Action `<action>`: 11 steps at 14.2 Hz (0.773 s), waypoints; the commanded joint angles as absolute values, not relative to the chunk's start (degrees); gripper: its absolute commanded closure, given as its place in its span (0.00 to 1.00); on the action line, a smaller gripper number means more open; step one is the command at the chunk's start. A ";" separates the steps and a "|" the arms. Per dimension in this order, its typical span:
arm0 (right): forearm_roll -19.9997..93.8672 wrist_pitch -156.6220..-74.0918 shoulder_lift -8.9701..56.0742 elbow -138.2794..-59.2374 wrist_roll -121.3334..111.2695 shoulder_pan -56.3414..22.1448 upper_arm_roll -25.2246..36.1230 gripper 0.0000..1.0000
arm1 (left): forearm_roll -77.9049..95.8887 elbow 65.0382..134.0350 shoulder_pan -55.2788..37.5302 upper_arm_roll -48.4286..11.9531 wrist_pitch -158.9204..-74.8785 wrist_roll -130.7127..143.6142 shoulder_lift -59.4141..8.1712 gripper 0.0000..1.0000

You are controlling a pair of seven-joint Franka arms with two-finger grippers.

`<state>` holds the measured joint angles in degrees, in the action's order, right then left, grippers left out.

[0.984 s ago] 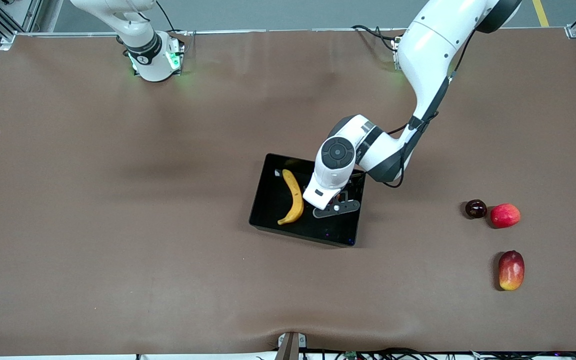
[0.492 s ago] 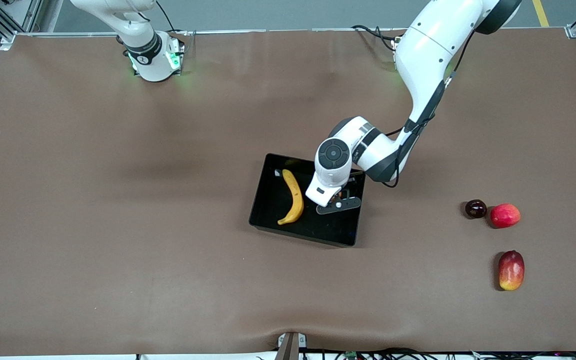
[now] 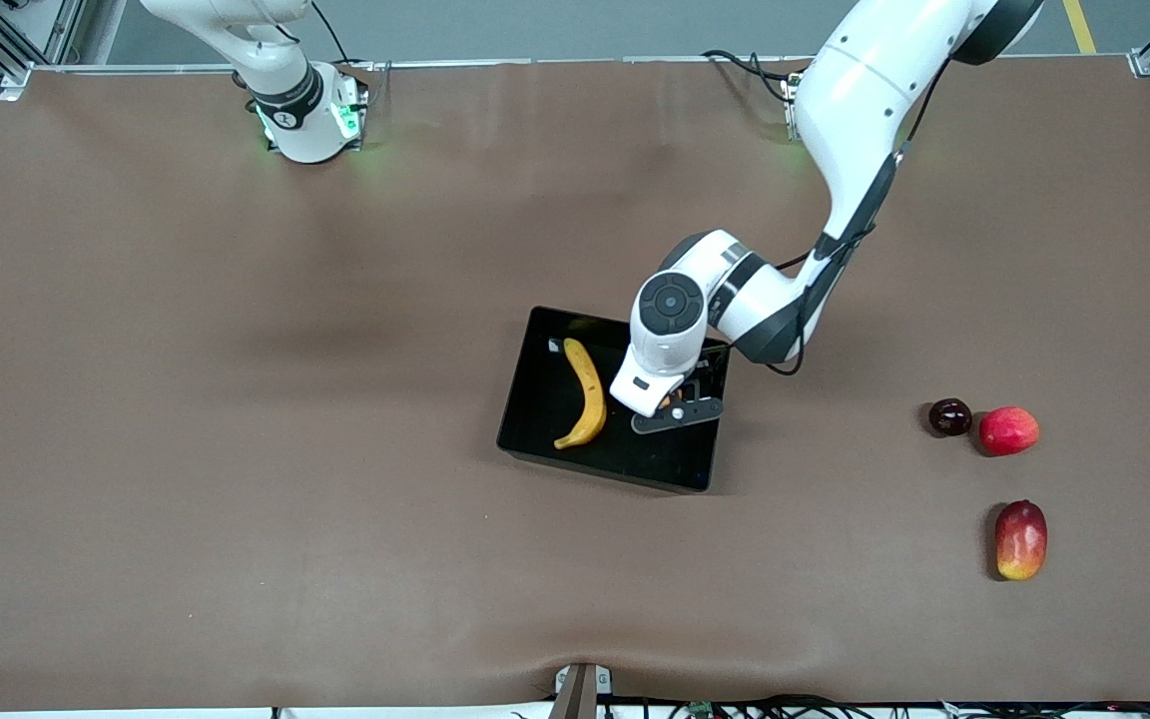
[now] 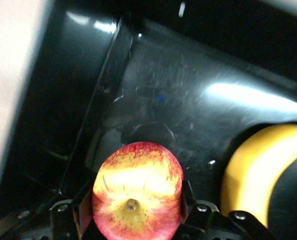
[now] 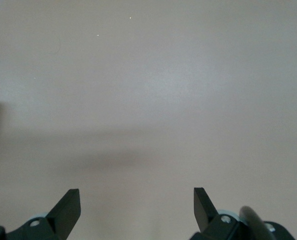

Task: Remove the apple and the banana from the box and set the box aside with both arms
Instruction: 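Lower the left gripper and grasp the red-yellow apple in the tray, then carry the apple beside the other fruits while the right gripper approaches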

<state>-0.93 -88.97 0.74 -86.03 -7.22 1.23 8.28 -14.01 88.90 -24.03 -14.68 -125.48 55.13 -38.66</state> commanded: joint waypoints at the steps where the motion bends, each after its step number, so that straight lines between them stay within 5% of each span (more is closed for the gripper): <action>1: -0.97 -88.77 2.45 -84.90 -6.86 2.37 7.56 0.00 | -15.20 88.43 -22.51 -14.50 -123.24 55.99 -32.53 1.00; 5: -1.05 -88.77 3.95 -84.90 -7.12 2.11 7.56 0.00 | -14.59 81.57 -19.52 -14.50 -113.49 49.86 -29.63 1.00; 11: -0.97 -88.24 9.40 -85.51 -7.29 2.11 7.47 0.00 | -14.41 82.26 -8.01 -14.94 -110.92 30.62 -28.47 1.00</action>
<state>-0.95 -88.75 7.18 -86.25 -7.24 1.25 8.28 -14.06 81.91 -11.08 -14.36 -111.99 36.13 -28.39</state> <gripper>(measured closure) 0.000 0.300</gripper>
